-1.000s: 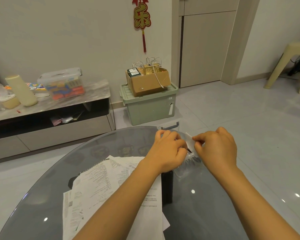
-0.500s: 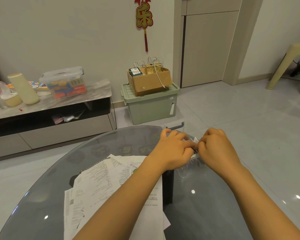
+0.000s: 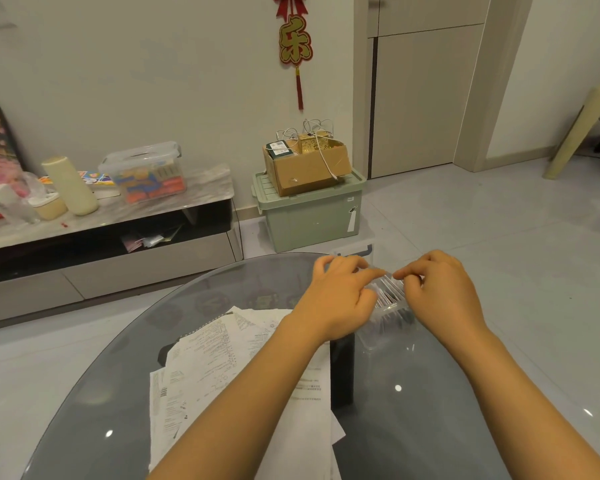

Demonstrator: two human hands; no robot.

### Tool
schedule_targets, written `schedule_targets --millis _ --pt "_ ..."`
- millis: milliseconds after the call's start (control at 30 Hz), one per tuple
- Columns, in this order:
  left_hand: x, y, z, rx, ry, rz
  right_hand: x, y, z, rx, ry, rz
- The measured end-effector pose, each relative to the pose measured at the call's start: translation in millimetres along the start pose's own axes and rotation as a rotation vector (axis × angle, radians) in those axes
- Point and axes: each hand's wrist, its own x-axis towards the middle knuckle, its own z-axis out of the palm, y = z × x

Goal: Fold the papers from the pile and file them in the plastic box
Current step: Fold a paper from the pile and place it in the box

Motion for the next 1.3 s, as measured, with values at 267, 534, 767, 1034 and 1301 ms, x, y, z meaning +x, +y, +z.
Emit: schedule_targets --millis 267,534,767,1034,1301 --pt "-73.4 3.3 -22.0 -0.027 0.038 -0.194 -38.5 -28.2 6.2 0.109 -0.029 -0.207" --pt "-170.9 2.2 -23.4 0.009 -0.057 -0.476 -93.1 -46.2 30.7 0.089 -0.276 -0.361" --pt "-209.2 -17.9 -7.6 0.022 -0.078 -0.611 -110.8 -47.1 45.1 0.033 -0.433 -0.448" --pt "-206.1 -38.2 -1.4 0.050 -0.087 -0.630 -112.7 -43.6 55.9 0.019 -0.538 -0.497" --pt "-202.2 -28.7 -6.1 0.057 0.166 -0.479 -111.5 -42.6 62.6 0.067 -0.523 -0.533"
